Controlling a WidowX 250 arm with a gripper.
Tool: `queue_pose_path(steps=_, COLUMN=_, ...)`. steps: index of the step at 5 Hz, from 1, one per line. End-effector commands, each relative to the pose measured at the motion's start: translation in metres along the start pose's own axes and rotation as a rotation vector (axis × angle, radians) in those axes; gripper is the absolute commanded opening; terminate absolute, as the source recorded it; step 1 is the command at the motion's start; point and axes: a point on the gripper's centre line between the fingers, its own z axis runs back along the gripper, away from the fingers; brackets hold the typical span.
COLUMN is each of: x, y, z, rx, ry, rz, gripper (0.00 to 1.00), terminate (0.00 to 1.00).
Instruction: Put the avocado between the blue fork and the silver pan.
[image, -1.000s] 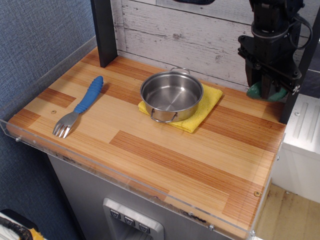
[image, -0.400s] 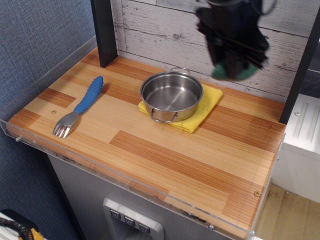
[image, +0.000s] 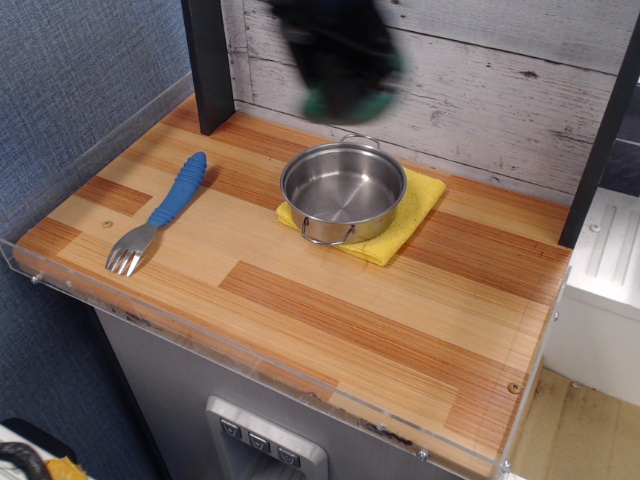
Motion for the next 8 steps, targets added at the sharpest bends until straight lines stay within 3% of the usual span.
queue_pose_path(steps=1, x=-0.024, y=0.065, z=-0.004, rx=-0.027, ry=-0.012, rz=0.002, gripper=0.00, terminate=0.00)
queue_pose_path(steps=3, x=-0.040, y=0.097, z=-0.028, rx=-0.096, ry=0.126, rz=0.035, gripper=0.00, terminate=0.00)
queue_pose_path(steps=4, x=-0.037, y=0.094, z=-0.042, rx=-0.129, ry=0.223, rz=0.025, gripper=0.00, terminate=0.00)
queue_pose_path(steps=6, x=-0.043, y=0.093, z=-0.073, rx=-0.167, ry=0.320, rz=0.064, gripper=0.00, terminate=0.00)
queue_pose_path(steps=7, x=-0.047, y=0.093, z=-0.082, rx=-0.164, ry=0.362, rz=0.084, gripper=0.00, terminate=0.00)
queue_pose_path(steps=8, x=-0.053, y=0.088, z=-0.080, rx=-0.075, ry=0.354, rz=0.109, gripper=0.00, terminate=0.00)
